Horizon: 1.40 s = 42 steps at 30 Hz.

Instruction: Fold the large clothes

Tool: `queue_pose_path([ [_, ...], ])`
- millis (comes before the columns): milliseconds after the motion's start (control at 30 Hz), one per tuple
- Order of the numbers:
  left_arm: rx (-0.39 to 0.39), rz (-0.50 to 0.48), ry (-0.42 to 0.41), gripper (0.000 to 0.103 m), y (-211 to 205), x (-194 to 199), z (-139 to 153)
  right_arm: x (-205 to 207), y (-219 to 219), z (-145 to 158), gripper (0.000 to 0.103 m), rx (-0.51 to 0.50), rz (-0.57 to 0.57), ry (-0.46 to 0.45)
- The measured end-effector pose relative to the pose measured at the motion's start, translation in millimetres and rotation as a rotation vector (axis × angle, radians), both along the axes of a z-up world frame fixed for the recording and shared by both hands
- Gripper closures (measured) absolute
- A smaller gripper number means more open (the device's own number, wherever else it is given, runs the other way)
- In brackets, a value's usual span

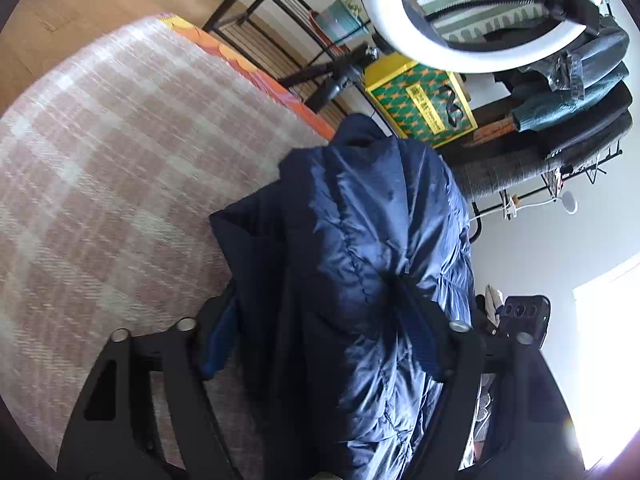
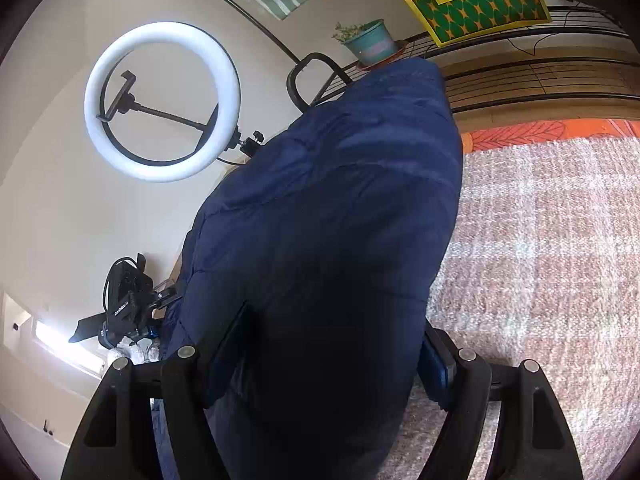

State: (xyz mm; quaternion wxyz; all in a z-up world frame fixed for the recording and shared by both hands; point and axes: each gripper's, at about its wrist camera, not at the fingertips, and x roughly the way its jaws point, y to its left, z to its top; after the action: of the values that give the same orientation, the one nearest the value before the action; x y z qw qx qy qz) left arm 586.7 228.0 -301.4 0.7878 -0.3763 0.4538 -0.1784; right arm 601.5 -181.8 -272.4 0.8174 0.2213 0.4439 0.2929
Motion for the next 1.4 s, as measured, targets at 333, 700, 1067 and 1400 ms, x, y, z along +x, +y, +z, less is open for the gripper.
queue_pose_path([
  [333,0.106,0.007,-0.051,0.077,-25,-2,17,-2,10,6,0.061,-0.100,-0.039,-0.026],
  [700,0.250,0.002,-0.135,0.088,-57,-44,71,-45,18,56,0.078,-0.290,-0.036,-0.143],
  [1067,0.273,-0.054,-0.198,0.090,-118,-110,137,-125,-30,120,0.079,-0.351,-0.082,-0.193],
  [1400,0.267,-0.125,-0.253,0.090,-183,-180,194,-216,-97,177,0.079,-0.385,-0.145,-0.249],
])
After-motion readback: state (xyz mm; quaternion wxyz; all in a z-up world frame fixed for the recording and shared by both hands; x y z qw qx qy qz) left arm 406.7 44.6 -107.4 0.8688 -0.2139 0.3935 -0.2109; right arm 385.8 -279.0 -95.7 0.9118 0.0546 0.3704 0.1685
